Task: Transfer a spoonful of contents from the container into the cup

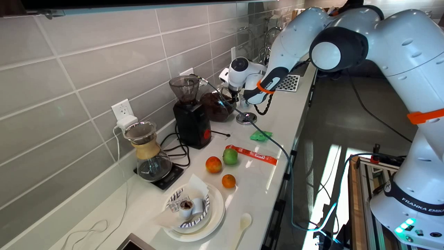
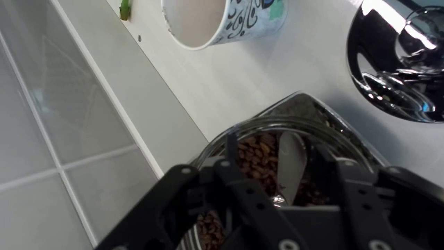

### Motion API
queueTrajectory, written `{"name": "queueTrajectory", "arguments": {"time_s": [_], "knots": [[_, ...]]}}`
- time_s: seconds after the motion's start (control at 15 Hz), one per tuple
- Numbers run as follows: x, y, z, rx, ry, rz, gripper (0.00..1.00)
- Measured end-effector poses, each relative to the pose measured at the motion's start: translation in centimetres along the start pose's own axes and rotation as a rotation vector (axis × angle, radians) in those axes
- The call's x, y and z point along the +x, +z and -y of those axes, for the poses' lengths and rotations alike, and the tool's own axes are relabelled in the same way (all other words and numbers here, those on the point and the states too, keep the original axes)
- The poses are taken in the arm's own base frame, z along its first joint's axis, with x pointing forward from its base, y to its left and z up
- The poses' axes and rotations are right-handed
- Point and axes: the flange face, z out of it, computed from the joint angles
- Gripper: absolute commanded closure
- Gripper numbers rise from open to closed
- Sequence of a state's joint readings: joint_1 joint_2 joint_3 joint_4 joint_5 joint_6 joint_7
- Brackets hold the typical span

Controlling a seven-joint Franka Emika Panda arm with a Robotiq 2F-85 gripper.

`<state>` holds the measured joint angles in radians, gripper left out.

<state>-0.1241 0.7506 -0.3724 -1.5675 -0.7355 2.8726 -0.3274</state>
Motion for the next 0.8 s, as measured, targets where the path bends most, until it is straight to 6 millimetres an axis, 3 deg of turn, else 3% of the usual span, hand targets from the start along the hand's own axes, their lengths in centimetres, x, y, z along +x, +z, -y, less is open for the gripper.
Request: {"name": "queueTrajectory", "arguments": {"time_s": [0.13, 0.8], "knots": [[-0.1, -0.1, -0.1, -0.003, 0.017, 0.020, 0.01], [-1.4, -1.6, -1.1, 0.054, 0.098, 0.210, 0.00]]}}
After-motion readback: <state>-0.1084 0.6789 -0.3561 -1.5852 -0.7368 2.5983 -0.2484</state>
